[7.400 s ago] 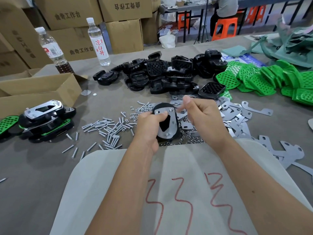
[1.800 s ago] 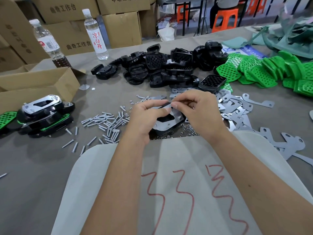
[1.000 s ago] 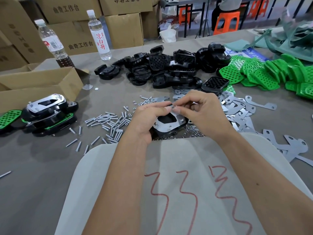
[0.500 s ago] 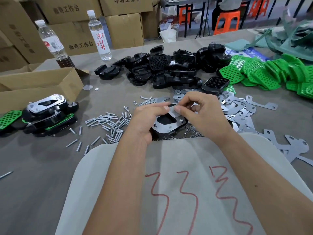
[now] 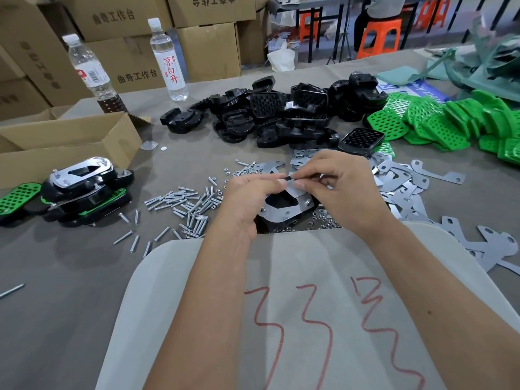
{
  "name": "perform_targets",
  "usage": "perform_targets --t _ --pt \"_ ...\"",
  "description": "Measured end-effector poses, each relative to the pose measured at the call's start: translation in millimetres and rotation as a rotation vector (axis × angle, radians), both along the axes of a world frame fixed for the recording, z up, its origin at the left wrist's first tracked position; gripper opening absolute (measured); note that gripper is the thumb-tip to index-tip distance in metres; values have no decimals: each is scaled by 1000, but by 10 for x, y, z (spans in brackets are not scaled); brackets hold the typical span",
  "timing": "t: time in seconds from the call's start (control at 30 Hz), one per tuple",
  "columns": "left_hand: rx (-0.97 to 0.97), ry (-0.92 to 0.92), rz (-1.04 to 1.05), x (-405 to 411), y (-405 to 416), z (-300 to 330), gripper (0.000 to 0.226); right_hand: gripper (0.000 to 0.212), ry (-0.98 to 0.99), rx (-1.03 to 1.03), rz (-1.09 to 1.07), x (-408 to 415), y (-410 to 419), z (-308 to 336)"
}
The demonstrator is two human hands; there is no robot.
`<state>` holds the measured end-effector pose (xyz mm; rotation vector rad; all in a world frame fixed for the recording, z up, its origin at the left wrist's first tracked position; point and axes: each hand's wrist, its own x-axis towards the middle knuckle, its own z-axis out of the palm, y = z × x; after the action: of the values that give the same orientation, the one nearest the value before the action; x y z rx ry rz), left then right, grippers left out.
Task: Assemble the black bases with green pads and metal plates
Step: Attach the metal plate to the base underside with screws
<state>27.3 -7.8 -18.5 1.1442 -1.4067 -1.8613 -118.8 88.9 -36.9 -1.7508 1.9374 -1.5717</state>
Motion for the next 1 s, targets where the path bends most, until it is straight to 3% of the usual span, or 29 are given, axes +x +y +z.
perform_targets --t 0.33,0.6,0.83,1.0 --pt "-123 -81 -31 -32 25 -23 13 16 185 75 50 -75 52 85" --pt "-122 -82 -54 -14 5 -41 13 11 -82 44 32 -59 43 33" --pt "-100 -83 -34 -19 9 -32 13 16 -171 81 151 -71 56 27" --pt "-95 -84 -37 -18 7 -49 12 12 -242 82 80 -68 40 -19"
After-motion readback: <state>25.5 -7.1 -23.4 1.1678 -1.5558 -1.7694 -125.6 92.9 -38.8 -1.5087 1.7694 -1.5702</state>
